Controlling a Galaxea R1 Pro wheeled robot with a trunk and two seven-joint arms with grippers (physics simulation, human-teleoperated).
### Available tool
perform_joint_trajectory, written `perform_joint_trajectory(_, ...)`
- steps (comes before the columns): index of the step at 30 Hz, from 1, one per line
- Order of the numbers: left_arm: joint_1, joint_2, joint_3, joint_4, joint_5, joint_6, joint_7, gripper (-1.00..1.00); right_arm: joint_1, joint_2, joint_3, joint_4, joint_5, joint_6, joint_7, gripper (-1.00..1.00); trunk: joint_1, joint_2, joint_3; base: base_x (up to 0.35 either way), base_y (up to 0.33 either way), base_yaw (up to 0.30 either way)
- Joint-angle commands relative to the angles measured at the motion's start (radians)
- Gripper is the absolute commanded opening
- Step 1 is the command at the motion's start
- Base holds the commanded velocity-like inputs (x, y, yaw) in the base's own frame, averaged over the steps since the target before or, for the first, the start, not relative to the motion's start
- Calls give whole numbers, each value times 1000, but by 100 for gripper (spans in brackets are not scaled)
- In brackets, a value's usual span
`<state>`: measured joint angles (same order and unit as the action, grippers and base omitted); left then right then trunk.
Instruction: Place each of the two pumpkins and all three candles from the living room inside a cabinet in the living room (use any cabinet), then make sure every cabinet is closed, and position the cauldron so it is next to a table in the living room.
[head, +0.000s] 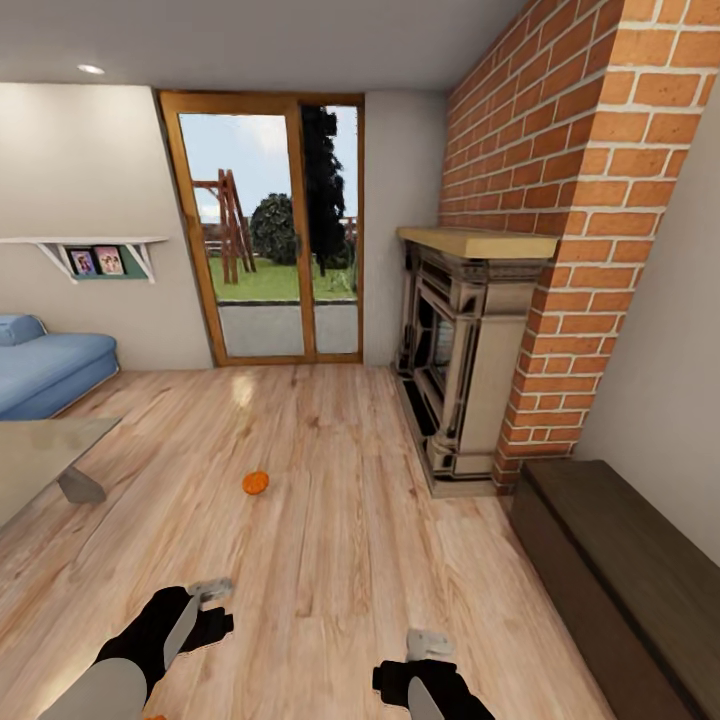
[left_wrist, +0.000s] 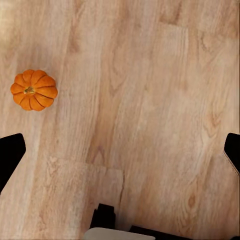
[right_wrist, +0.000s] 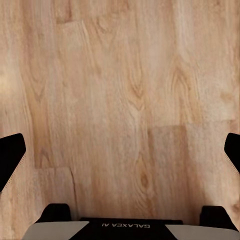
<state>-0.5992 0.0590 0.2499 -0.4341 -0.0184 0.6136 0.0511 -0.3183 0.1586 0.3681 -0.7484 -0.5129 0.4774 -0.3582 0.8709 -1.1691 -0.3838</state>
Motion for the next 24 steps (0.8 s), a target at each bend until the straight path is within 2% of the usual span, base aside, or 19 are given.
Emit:
perform_joint_trajectory(1, -1, -1, 5, -2, -2, 5, 1, 100, -1, -1, 4, -2, -11, 2, -10, 100, 1, -1, -1, 336, 0, 0)
perform_joint_trajectory(14, -1, -1, 5, -2, -1, 5, 0, 100, -1, -1, 3, -2, -11, 2, -8, 100, 1, -1, -1, 336, 0, -13)
perform_joint_trajectory(24, -1, -1, 5, -2, -1, 5, -19, 100, -1, -1, 3, -1, -12, 2, -8, 100, 1, -1, -1, 336, 0, -145)
